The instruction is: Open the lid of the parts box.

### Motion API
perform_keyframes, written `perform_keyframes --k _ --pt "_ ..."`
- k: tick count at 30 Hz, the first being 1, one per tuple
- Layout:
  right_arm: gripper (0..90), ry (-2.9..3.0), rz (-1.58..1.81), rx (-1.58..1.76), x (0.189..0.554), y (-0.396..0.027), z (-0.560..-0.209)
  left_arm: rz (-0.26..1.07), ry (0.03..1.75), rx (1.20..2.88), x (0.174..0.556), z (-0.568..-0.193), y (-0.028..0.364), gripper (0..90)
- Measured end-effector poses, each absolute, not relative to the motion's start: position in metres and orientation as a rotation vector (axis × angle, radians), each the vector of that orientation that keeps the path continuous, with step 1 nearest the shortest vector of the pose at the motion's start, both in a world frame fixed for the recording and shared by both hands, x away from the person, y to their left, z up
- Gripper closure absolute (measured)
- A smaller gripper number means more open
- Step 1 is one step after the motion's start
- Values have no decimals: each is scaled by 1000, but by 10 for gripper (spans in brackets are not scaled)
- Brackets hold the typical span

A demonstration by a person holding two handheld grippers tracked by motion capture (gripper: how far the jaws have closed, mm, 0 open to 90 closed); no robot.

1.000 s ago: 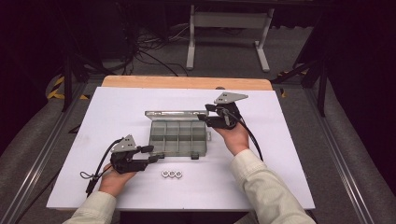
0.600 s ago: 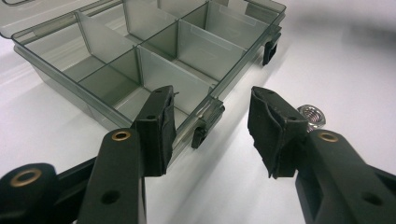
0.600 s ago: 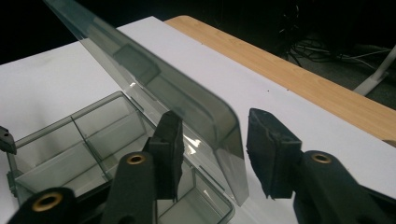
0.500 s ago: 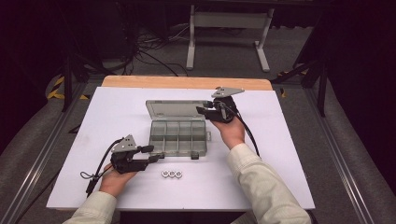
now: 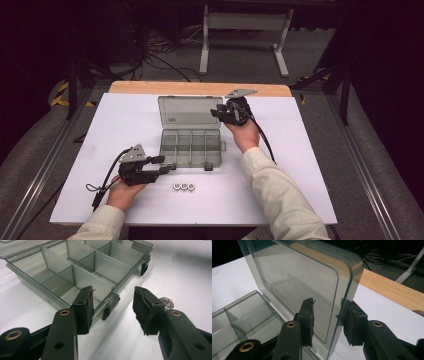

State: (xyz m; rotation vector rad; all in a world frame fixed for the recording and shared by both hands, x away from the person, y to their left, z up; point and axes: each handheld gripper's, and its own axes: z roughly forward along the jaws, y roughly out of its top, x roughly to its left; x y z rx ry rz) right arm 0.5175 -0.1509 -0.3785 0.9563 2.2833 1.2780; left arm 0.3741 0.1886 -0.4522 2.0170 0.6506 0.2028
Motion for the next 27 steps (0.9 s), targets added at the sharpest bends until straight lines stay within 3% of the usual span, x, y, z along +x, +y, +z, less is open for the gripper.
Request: perform_keyframes --k 27 --pt "606 2337 1187 1076 537 -149 -410 193 650 2014 375 -453 189 515"
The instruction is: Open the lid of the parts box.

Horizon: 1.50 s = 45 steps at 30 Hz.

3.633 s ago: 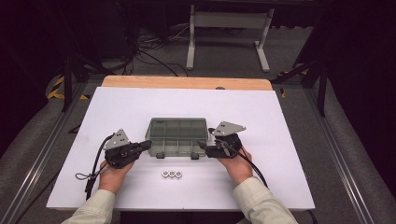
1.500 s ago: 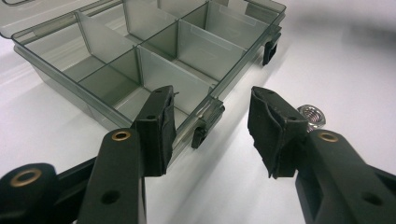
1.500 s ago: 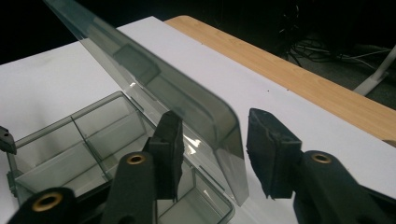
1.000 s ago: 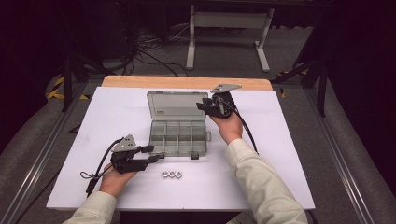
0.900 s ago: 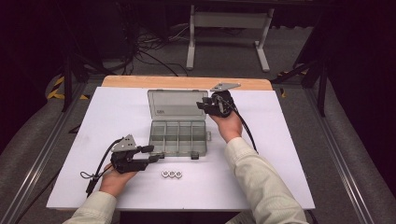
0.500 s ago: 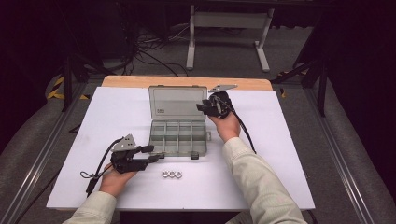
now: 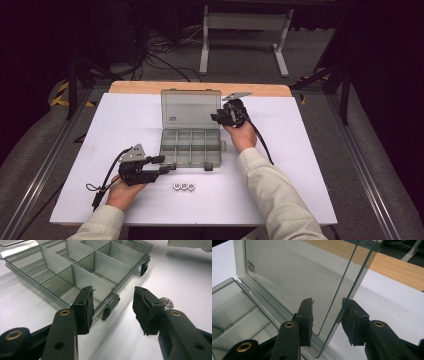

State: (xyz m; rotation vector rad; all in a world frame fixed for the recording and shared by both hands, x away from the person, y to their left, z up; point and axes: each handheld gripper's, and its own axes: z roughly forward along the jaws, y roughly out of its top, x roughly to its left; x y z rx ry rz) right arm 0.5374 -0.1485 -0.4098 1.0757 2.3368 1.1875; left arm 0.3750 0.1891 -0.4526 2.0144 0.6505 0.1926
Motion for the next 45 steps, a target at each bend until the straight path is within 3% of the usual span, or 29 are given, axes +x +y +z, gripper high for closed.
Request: perform_keyframes --k 45 --pt "409 2397 1148 1262 544 -148 -437 207 641 2014 375 -454 189 511"
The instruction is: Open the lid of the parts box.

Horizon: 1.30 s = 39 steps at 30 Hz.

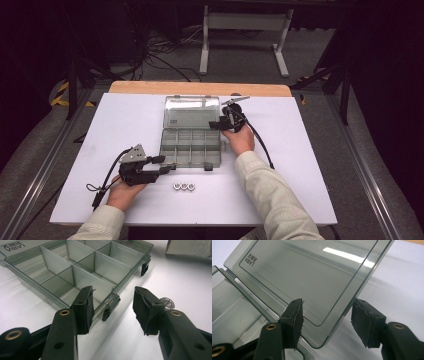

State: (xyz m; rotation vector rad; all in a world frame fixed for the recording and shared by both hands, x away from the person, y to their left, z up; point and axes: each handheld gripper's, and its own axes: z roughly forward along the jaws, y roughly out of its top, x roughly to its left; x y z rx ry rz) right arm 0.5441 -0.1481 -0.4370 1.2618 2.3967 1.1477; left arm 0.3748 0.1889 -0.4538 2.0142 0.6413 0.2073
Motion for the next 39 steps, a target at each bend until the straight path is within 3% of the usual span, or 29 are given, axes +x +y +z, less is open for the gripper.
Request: perform_keyframes --k 16,21,24,30,39 --pt "372 2390 1146 1307 544 -150 -440 250 637 2034 374 -454 187 500" --pt "365 2381 1143 1300 543 -149 -438 244 642 2031 374 -453 186 464" --pt "348 2349 1136 1239 536 -146 -427 278 660 2026 371 -451 187 393" --pt "330 2334 1154 1151 524 -144 -412 311 703 1986 368 -442 198 366" --pt "318 2336 1231 1086 496 -153 -390 176 804 2107 377 -454 204 388"
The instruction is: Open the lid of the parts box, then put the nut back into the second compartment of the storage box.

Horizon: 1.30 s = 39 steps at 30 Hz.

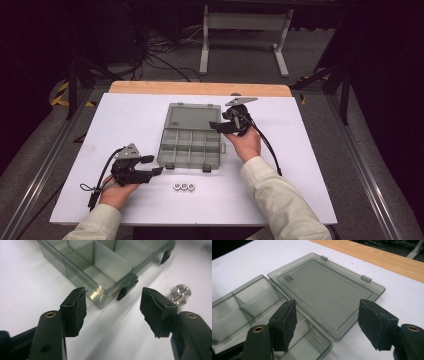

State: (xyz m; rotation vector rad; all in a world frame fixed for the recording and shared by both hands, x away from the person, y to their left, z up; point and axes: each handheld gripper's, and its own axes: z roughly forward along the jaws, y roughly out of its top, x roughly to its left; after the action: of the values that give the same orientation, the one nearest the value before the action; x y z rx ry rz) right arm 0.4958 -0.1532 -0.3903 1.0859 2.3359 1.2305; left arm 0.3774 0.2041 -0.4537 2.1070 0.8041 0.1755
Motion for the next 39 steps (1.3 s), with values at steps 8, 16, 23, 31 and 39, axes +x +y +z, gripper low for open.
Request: perform_keyframes --k 8,16,23,31,39 --pt "318 2333 1278 1048 476 -162 -374 172 755 2174 375 -456 197 398" --pt "318 2354 1282 962 457 -161 -362 143 736 2176 374 -456 196 396" --pt "318 2382 1303 900 441 -156 -353 154 740 2161 372 -451 201 364" --pt "306 2419 1294 785 422 -147 -344 202 743 2124 368 -445 206 327" --pt "252 2464 1270 718 413 -145 -341 217 749 2022 365 -438 221 233"
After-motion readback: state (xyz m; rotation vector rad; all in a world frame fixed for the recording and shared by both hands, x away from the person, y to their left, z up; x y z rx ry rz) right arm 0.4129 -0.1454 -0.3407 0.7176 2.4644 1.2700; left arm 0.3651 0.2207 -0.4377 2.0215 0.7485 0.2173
